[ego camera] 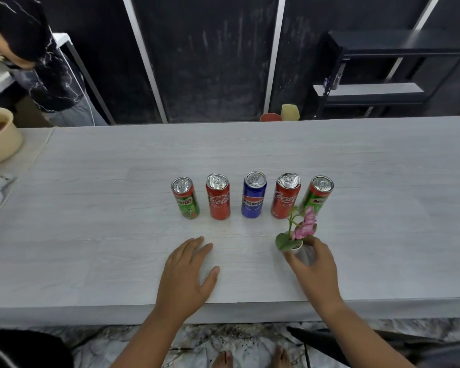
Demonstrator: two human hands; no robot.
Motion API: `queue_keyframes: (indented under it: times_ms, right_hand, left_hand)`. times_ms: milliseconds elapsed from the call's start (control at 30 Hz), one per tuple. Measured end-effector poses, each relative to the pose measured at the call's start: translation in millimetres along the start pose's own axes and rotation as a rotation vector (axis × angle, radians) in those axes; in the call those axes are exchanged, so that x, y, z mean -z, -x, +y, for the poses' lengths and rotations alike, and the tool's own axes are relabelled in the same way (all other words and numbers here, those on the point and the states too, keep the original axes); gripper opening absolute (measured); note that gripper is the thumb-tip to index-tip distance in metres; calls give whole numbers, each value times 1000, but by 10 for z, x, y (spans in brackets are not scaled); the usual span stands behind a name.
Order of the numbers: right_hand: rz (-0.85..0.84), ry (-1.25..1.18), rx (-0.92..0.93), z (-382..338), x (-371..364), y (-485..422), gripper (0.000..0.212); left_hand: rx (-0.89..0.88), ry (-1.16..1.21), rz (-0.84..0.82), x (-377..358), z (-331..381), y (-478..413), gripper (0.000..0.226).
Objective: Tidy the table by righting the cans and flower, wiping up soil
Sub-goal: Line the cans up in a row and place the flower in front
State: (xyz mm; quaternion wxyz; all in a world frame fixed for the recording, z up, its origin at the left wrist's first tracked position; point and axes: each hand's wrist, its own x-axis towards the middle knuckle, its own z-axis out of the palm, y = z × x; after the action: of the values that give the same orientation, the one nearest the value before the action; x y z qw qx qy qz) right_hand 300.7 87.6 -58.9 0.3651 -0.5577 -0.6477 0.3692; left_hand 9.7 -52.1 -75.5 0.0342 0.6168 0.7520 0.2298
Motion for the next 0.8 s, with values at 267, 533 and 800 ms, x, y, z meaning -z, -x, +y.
queue_keyframes:
  times_ms: [267,533,800]
  right_hand:
    - [-23,87,109,-167,-420,-43,37]
    - [-19,239,121,-279,-668,-106,45]
    - [-69,301,129,-222,-679,-101,53]
  left_hand:
    - [-1,16,20,-14,-1,-20,54]
    - [12,8,8,-36,-12,-30,53]
    - [9,-3,8,-49,-21,-26,53]
